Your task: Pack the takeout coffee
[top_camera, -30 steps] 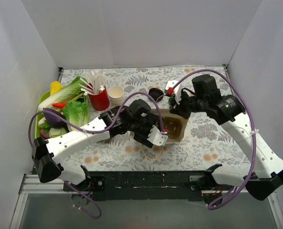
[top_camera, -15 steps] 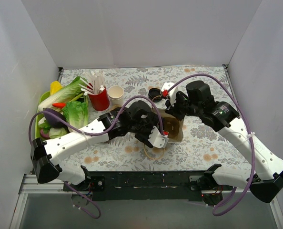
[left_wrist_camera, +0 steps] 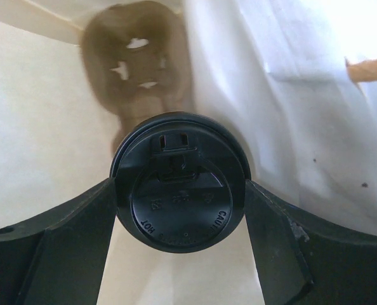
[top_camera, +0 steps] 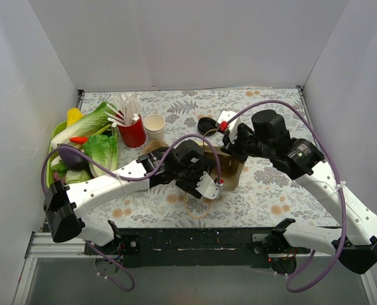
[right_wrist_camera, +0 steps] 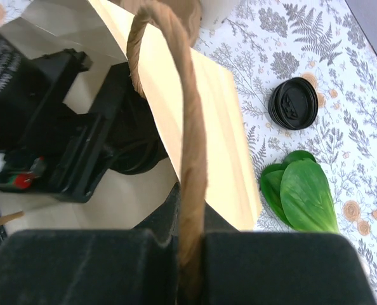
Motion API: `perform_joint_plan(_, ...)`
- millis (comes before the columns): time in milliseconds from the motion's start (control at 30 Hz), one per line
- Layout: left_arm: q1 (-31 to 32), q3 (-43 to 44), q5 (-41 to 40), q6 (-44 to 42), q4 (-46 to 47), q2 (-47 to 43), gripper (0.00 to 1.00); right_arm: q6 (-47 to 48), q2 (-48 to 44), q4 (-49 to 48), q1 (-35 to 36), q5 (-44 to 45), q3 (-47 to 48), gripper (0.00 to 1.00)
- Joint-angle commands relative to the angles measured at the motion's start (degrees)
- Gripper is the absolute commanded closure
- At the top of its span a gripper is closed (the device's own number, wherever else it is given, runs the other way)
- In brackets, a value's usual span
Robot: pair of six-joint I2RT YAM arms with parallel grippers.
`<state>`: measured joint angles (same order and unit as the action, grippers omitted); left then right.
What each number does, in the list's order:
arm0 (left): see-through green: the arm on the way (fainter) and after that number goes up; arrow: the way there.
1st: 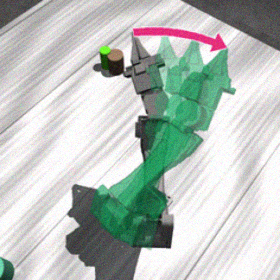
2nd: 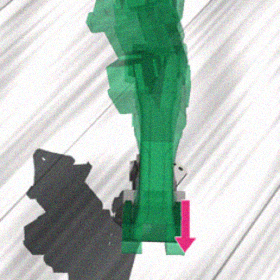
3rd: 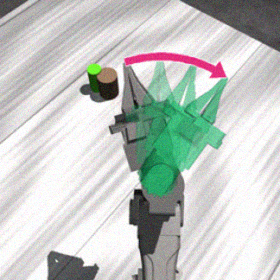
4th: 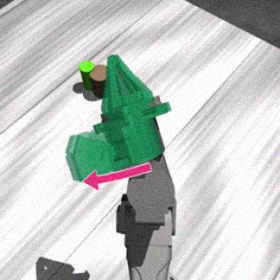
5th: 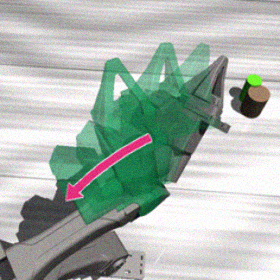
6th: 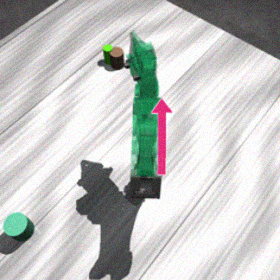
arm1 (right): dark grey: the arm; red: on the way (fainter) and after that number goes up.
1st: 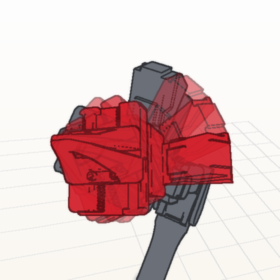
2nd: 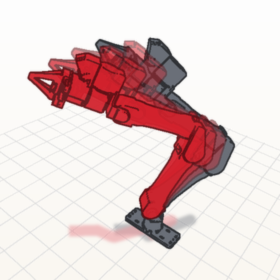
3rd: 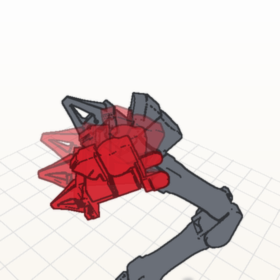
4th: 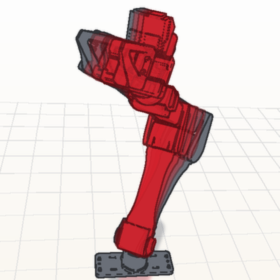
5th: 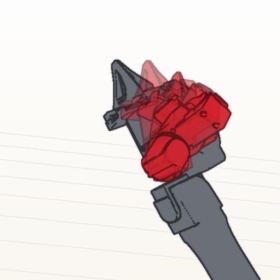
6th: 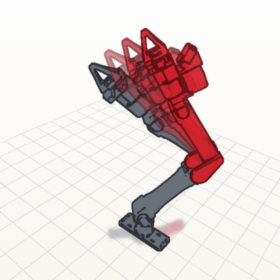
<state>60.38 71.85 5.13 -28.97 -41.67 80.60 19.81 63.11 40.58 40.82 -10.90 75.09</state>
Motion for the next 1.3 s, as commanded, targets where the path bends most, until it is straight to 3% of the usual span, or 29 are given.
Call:
perform_joint_plan(0, 0.2, -2.9, -2.2, 1.3, 3.7, -4.2, 1.0, -0.6, -2.7, -1.2, 2.2, -1.5, -0.3, 0.99)
perform_joint_plan(367, 0.0, -3.5, -3.2, 5.1, 5.8, -3.8, 1.0, -3.8, -0.9, -3.4, 3.7, -3.7, 0.4, 0.99)
perform_joint_plan(733, -0.4, -5.5, 0.8, 11.6, 6.8, -6.9, 1.0, -4.5, -2.1, -5.1, 3.9, -4.8, -1.9, 0.99)
perform_joint_plan(1267, -0.4, -12.2, -5.2, 8.5, 6.4, -11.5, 1.0, -5.4, -0.5, -5.0, 8.0, -1.2, 1.1, 0.99)
